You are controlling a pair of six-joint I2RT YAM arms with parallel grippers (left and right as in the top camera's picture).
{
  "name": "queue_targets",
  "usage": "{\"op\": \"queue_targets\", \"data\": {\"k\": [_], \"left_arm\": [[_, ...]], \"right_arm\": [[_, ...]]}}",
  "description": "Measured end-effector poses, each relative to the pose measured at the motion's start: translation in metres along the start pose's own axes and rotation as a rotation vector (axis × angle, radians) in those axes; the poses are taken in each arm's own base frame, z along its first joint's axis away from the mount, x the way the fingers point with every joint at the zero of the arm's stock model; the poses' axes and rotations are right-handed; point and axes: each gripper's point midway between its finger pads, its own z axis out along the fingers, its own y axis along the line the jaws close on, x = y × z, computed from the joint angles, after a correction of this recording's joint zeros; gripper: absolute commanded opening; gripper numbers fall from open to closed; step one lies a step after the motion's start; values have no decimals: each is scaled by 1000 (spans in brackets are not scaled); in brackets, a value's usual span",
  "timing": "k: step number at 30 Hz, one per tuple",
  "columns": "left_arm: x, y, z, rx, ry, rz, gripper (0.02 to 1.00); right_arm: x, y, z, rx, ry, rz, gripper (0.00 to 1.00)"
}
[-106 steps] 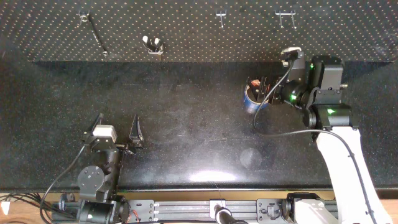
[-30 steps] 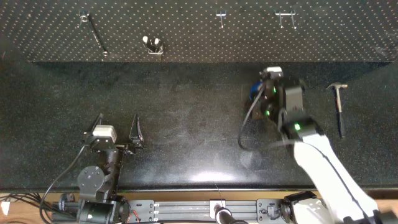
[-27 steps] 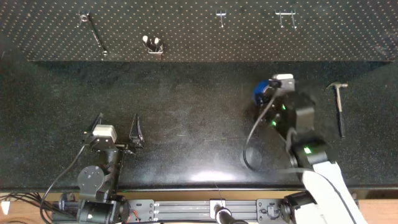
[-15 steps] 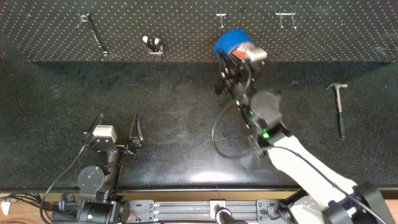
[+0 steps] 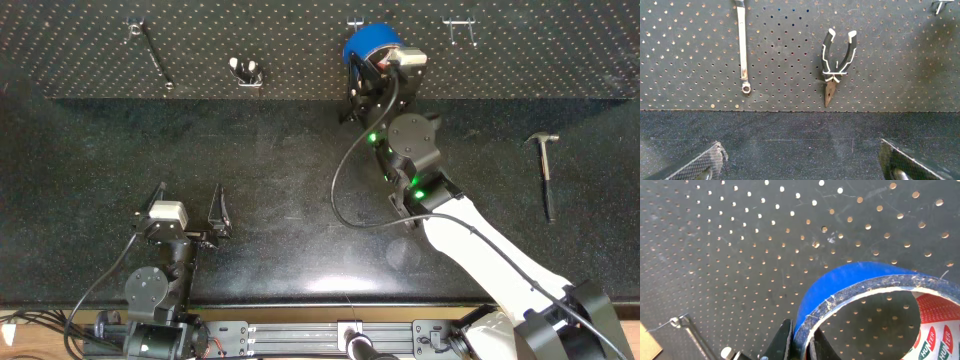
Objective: Place Tools Onto Pegboard
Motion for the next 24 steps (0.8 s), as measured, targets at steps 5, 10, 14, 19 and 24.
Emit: {"op": "queue_targets", "data": {"k": [5,10,14,19,24], "left_arm": [[0,0,0,0,0,0,993],[0,0,0,0,0,0,993],[0,0,0,0,0,0,993],[0,0,0,0,0,0,993],[0,0,0,0,0,0,993]], "right_arm": [[8,-2,25,21,11,-1,75],[6,-13,35,93,-19,-2,75],[6,-3,36,39,-11,5,75],[2,4,37,14,-26,10,75],[3,6,45,6,-37,12,75]]}}
